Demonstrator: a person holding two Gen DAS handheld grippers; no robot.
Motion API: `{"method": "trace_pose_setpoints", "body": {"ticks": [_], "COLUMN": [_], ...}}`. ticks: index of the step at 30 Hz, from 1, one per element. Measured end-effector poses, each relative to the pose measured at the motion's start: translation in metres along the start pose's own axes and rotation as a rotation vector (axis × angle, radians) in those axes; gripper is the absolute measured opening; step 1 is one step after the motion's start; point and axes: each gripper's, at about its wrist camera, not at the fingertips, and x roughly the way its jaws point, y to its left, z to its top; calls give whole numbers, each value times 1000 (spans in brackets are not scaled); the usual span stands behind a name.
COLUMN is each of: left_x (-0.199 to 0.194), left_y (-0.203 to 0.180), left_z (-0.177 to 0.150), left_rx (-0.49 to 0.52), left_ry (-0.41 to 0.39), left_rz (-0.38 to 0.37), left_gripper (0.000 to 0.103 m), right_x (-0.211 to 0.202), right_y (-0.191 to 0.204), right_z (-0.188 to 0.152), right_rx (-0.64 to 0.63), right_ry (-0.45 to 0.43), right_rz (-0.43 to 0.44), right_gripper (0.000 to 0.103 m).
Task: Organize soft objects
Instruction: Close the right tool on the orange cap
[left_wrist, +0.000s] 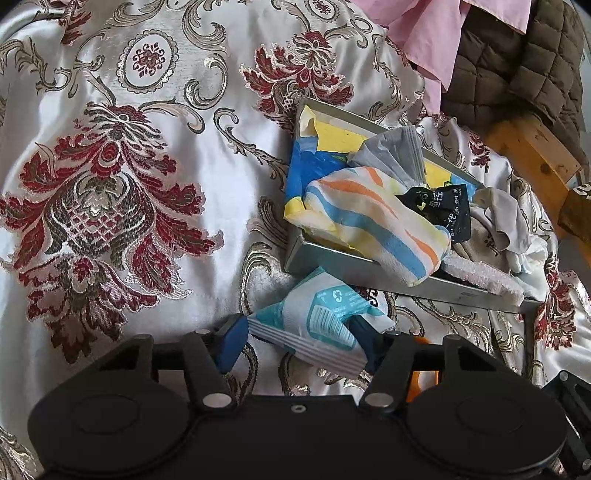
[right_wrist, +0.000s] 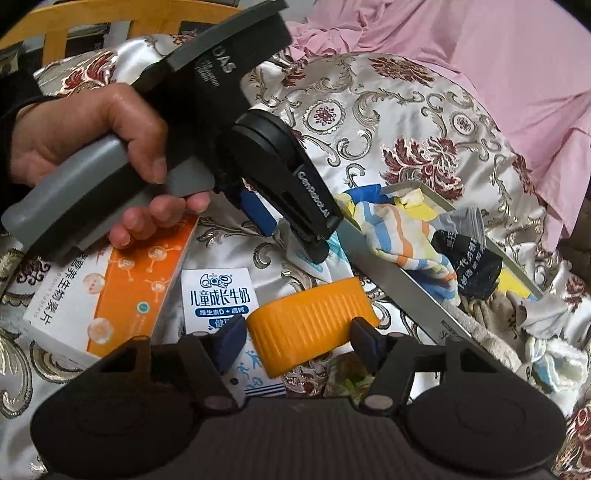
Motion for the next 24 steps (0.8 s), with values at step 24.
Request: {"method": "trace_pose_setpoints", "body": {"ticks": [24], "left_x": [-25], "left_y": [-9], "left_z": [-13], "left_rx": [22], "left_ry": [-110], "left_rz": [-27], "left_gripper": [61], "right_x": [-5], "right_y": [13], "right_z": [-3], "right_rx": [3], "right_ry": [-23], "right_rz": [-69], "right_gripper": [31]}}
